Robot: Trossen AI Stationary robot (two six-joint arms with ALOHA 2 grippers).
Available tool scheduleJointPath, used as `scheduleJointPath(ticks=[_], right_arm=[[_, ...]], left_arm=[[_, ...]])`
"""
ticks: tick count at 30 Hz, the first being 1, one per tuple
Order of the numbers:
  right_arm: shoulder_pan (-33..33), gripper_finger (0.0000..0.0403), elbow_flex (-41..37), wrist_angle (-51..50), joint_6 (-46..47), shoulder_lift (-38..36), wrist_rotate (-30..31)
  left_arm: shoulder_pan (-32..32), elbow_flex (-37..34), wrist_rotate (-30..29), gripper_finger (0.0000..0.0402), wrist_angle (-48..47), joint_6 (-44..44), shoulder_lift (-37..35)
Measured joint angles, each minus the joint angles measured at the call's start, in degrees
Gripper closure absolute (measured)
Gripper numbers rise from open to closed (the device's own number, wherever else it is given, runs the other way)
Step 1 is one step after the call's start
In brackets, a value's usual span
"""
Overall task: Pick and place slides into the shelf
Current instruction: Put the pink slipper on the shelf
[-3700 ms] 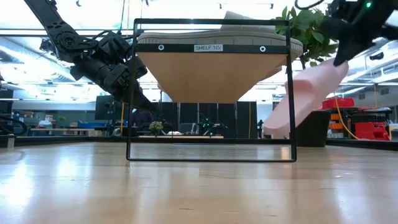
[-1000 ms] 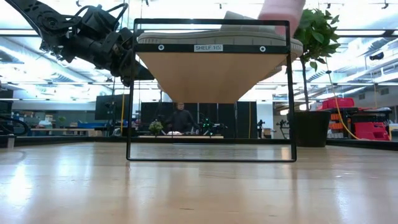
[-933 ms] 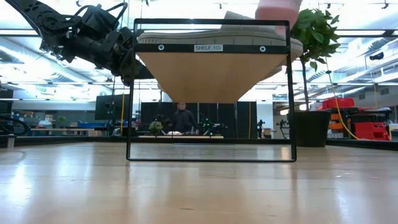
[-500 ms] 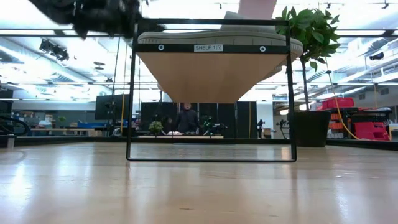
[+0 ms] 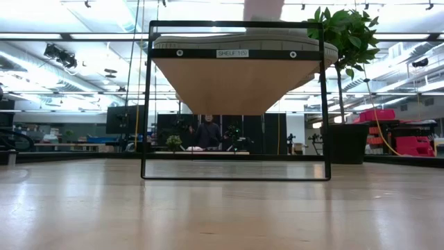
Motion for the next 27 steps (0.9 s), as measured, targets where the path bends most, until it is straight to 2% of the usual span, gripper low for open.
scheduleJointPath(ticks=[7,11,16,27], right_arm=[[-0.02,0.0382,0.00,16.79,-15.03,0.09,-2.76],[-0.67,0.0382,0.02,22.57,-20.44,0.70,-6.41],[-3.01,0.0382,0.04,23.87,-24.55,2.75,-8.70],[-7.90,0.0382,0.00,25.11,-26.18,5.95,-15.10]], left_arm=[[-2.89,3.89,-1.36,0.0291,2.04,-0.22,0.00],[-4.63,4.03,-2.14,0.0285,3.81,-0.26,0.04],[-6.30,4.07,-2.57,0.0273,3.68,-0.38,0.82],[-7.01,3.96,-3.59,0.0230,0.08,-0.39,4.21]])
